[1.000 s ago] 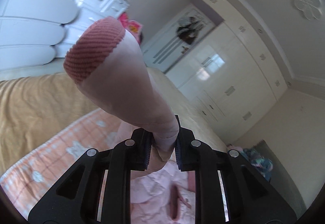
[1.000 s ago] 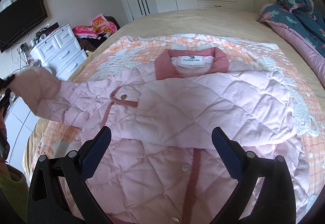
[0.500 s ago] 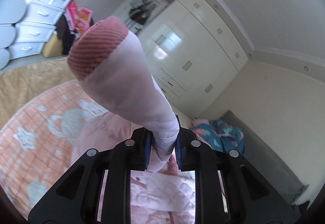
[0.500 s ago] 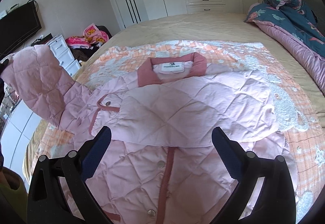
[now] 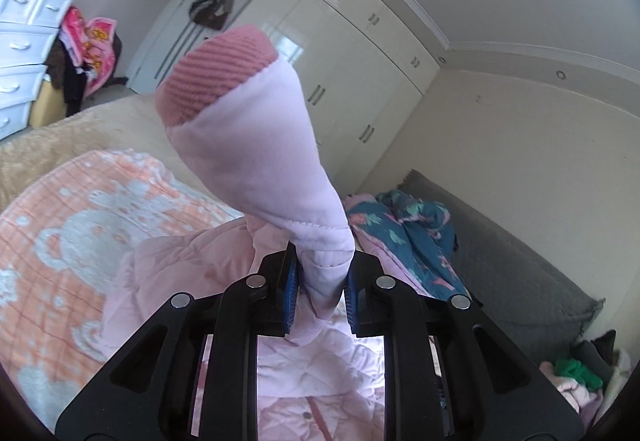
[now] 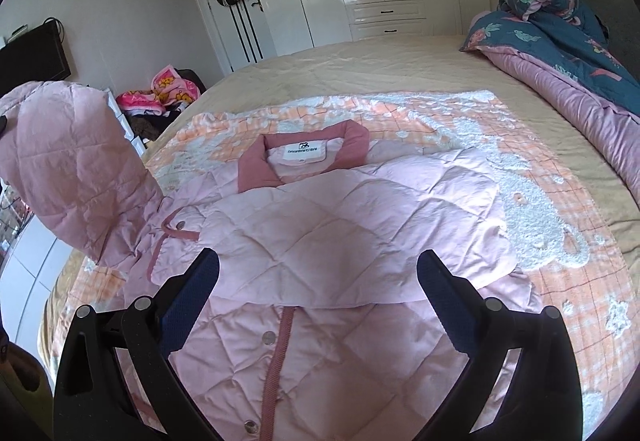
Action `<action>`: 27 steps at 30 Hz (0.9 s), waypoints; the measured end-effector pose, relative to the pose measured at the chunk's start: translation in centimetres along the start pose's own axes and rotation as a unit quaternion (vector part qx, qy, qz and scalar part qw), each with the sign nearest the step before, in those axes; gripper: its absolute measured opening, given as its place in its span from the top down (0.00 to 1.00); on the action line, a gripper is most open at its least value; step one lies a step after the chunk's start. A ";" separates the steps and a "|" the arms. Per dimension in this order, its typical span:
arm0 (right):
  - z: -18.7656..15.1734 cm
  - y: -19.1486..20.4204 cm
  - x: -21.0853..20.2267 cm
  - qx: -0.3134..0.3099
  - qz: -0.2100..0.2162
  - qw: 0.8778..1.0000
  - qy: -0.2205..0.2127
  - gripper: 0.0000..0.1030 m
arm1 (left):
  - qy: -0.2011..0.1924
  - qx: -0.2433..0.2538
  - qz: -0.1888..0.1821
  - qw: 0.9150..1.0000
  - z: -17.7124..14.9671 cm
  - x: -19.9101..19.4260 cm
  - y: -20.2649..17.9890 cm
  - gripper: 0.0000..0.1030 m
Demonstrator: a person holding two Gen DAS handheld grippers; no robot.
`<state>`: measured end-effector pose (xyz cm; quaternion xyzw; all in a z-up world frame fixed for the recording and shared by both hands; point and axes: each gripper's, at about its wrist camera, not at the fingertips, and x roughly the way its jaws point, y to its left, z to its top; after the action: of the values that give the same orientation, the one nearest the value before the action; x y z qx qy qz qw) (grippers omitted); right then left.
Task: Fold large clothes
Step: 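Grasp the other sleeve cuff with the left tool and lift it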
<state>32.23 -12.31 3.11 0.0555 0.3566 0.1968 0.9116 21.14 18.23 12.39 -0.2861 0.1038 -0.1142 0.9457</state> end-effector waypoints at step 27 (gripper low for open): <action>-0.5 -7.8 -0.2 0.069 0.000 0.997 -0.020 0.04 | 0.163 0.119 -0.034 0.979 -11.2 11.7 -4.7 0.89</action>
<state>34.27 -19.60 0.97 0.1222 0.3513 0.1705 0.9125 28.60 5.42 4.38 -0.1519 0.2326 -0.2030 0.9389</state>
